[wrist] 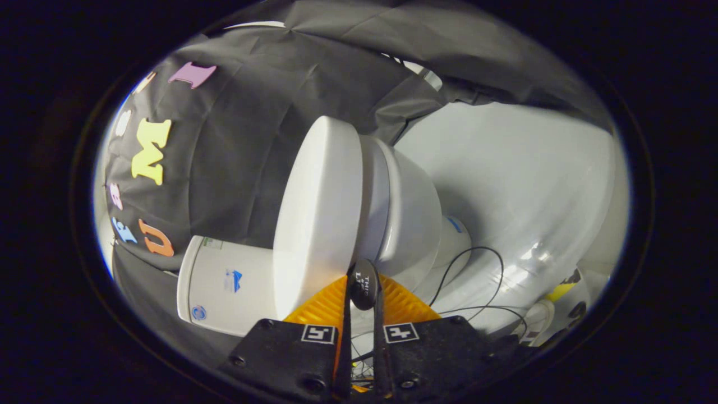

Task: Open the toilet lid.

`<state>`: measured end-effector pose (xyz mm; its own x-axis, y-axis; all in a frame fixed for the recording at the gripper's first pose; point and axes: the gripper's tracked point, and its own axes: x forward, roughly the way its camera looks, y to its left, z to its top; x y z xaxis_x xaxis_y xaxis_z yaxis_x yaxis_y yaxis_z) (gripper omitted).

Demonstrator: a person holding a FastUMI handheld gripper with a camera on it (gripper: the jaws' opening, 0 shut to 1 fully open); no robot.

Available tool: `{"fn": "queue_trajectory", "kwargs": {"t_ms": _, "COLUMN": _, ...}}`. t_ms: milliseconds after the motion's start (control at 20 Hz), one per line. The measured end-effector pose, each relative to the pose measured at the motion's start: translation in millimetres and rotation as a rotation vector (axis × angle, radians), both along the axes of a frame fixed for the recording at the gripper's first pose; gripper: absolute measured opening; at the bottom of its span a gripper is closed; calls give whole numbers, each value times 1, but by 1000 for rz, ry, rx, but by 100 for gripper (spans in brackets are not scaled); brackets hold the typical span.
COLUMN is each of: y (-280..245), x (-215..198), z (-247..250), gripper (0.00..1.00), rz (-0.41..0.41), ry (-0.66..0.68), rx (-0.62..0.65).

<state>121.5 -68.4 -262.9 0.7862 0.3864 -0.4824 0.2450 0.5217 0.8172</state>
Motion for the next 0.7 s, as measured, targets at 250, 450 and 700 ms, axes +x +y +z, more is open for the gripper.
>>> {"fn": "queue_trajectory", "kwargs": {"t_ms": 250, "y": 1, "x": 4, "z": 5, "gripper": 8, "rz": -9, "ry": 8, "rx": 81}}
{"fn": "queue_trajectory", "kwargs": {"t_ms": 450, "y": 3, "x": 3, "z": 6, "gripper": 8, "rz": -25, "ry": 26, "rx": 154}}
{"fn": "queue_trajectory", "kwargs": {"t_ms": 700, "y": 2, "x": 4, "z": 10, "gripper": 8, "rz": -22, "ry": 4, "rx": 112}}
